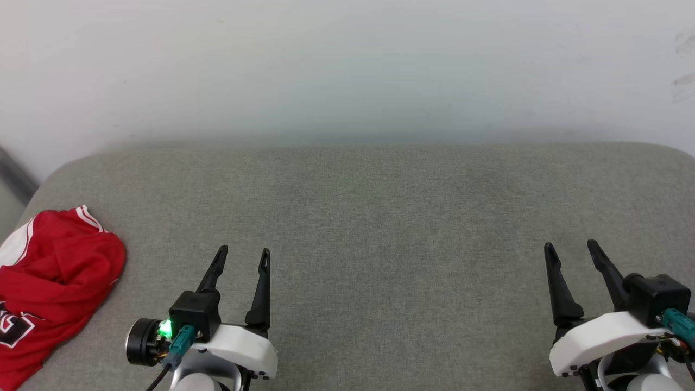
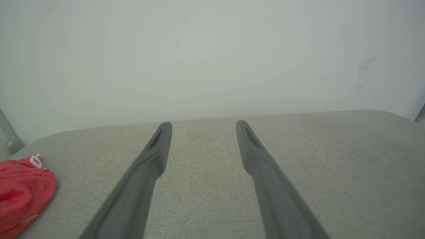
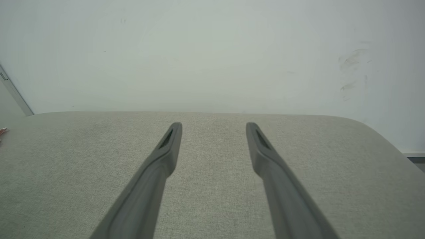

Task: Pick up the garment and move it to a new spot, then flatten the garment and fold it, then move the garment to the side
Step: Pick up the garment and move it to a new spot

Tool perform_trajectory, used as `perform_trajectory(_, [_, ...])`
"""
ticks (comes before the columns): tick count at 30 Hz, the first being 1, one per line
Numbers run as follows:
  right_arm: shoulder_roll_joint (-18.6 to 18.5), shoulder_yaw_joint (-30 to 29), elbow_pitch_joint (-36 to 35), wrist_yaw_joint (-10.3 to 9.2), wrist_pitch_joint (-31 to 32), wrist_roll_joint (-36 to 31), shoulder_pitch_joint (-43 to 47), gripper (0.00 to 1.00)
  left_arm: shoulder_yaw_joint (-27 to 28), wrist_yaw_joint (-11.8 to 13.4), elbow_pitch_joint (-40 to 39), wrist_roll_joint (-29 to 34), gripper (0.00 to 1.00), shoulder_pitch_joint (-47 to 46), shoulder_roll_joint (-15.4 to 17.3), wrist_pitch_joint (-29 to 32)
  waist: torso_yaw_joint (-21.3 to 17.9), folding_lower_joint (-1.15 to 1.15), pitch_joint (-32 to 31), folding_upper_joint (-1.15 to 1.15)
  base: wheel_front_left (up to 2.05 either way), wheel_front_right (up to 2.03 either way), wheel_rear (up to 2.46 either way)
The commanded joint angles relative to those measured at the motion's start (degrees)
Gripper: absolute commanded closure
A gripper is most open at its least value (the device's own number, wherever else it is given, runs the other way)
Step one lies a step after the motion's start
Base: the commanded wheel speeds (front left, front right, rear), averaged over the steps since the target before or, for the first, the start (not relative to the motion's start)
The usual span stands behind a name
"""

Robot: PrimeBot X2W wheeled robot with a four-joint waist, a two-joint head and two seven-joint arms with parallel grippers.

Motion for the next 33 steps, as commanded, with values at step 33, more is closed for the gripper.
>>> perform_trajectory(33, [0.2, 2.6, -3.7, -0.02, 1.9, -1.0, -1.3, 0.00, 6.7, 1.8, -0.2, -3.6, 0.00, -1.1, -0.2, -0.1, 24.6, 0.00, 2.2, 0.00, 0.00, 0.00, 0.00])
